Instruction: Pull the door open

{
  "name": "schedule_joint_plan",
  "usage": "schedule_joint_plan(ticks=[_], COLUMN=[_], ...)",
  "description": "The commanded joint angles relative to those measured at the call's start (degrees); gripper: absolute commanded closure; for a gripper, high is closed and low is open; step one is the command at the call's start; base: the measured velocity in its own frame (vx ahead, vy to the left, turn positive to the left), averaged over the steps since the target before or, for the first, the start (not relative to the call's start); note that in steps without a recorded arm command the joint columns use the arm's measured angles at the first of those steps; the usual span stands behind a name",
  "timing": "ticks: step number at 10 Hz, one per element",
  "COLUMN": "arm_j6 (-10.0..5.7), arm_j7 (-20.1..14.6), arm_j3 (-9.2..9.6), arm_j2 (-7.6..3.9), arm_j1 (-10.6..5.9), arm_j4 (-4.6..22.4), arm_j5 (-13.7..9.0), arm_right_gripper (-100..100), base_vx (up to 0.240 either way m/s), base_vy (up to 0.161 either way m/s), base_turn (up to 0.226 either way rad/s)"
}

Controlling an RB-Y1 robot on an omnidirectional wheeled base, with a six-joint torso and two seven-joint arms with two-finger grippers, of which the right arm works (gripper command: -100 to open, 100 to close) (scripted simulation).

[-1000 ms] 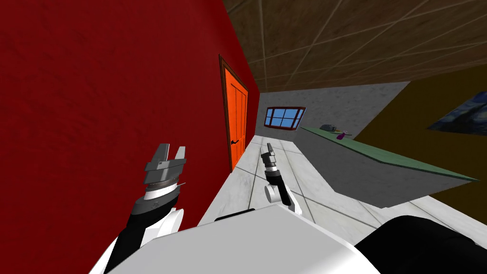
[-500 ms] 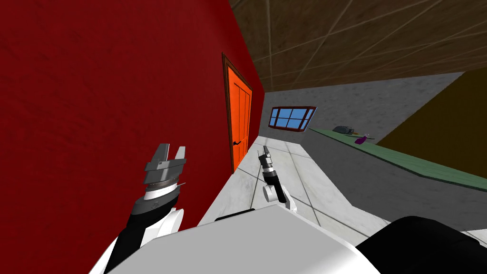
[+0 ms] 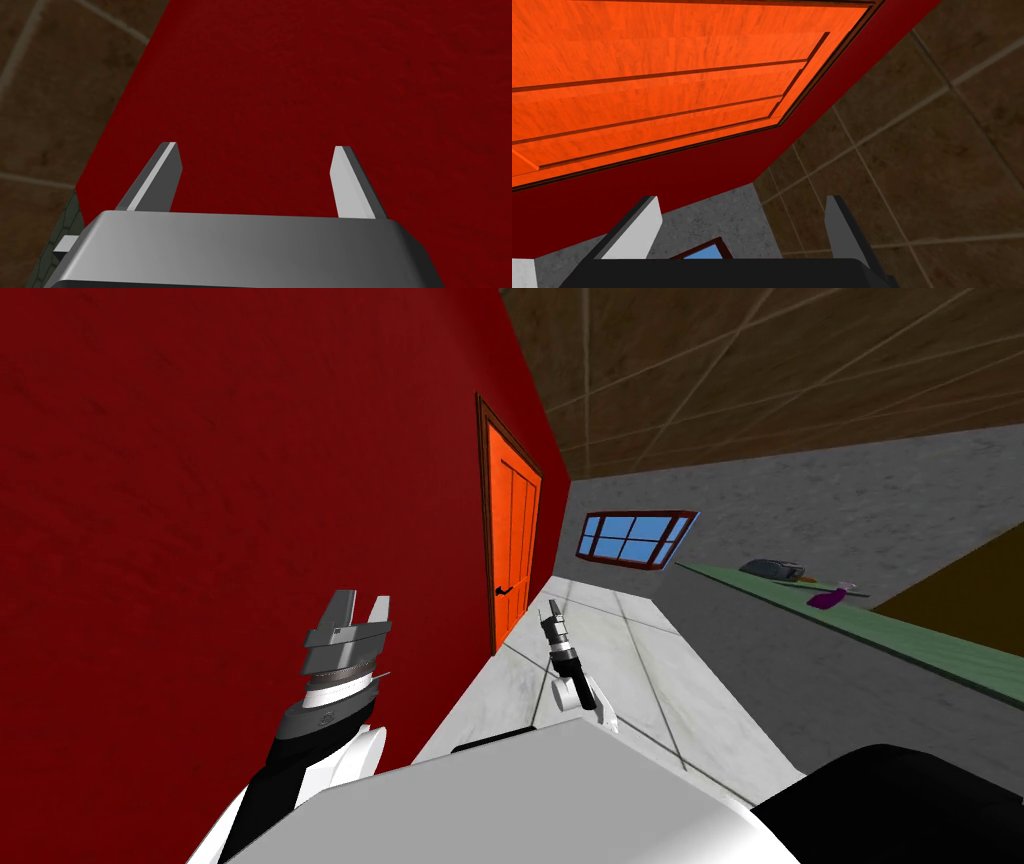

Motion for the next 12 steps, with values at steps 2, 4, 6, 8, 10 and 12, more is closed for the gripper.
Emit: schedule_joint_plan(ticks=[2, 4, 6, 8, 10, 12], arm_j6=[-0.91, -1.86, -2.83, -3.32, -4.30, -5.28], arm_j7=[-0.38, -0.77, -1.18, -1.39, -1.80, -2.21], arm_j3=[0.37, 0.49, 0.60, 0.66, 0.78, 0.90], arm_j2=[-0.57, -1.14, -1.70, -1.97, -2.51, -3.04], arm_j1=[-1.33, -2.54, -3.78, -4.40, -5.65, -6.91], arm_j4=[4.03, 7.56, 11.01, 12.95, 16.30, 19.78], arm_j5=[0.15, 0.17, 0.20, 0.21, 0.24, 0.26], arm_right_gripper=[-100, -100, -100, -100, -100, -100], base_vx=[0.077, 0.074, 0.074, 0.065, 0.046, 0.053], base_vy=[-0.087, -0.075, -0.071, -0.072, -0.066, -0.086], base_turn=[0.183, 0.154, 0.176, 0.106, 0.158, 0.172])
